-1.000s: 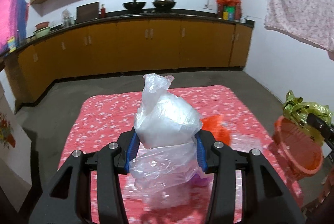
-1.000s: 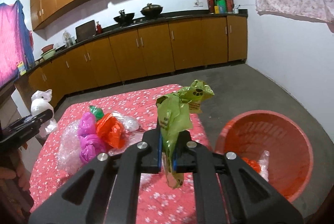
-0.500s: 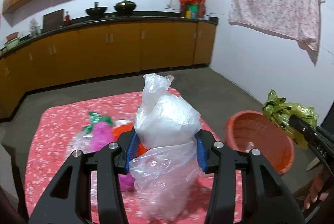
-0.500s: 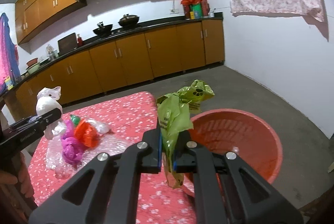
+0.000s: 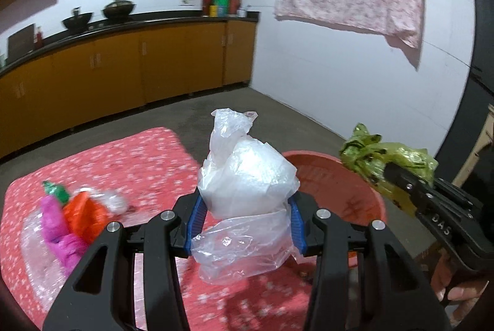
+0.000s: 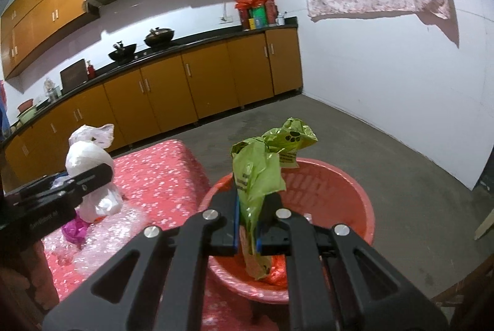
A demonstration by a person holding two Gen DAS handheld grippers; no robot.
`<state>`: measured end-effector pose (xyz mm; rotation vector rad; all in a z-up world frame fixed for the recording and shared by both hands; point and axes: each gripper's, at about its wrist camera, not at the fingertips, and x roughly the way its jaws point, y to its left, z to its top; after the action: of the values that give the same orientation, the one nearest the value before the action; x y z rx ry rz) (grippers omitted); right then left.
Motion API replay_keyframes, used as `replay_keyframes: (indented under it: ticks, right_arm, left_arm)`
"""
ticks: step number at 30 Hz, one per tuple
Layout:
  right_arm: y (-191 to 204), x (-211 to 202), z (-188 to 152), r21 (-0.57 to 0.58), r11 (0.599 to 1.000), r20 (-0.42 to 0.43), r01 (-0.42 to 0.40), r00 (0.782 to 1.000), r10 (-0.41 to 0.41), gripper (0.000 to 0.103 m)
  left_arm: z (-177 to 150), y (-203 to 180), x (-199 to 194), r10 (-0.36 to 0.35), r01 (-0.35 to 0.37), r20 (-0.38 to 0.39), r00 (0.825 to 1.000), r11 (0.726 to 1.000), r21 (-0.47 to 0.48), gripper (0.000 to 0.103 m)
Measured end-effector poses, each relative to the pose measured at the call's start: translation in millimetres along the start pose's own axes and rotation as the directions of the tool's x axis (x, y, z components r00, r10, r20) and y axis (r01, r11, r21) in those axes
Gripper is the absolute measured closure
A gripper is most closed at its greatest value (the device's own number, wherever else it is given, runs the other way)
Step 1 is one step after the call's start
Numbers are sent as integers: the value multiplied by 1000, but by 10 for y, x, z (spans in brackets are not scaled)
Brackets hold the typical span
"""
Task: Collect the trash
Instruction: 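Carry the green bag and the white bag over the orange basket with both grippers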
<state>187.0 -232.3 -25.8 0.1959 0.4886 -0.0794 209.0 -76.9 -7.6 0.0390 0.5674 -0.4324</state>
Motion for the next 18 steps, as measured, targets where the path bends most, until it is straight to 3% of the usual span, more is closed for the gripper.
replay_keyframes:
  ticks: [18]
  right_arm:
    - [-514,366,-46,73,996,-26,51,998,-49,94]
  left_arm:
    - [30,-499,840,-153,159,-89,984,985,65,57]
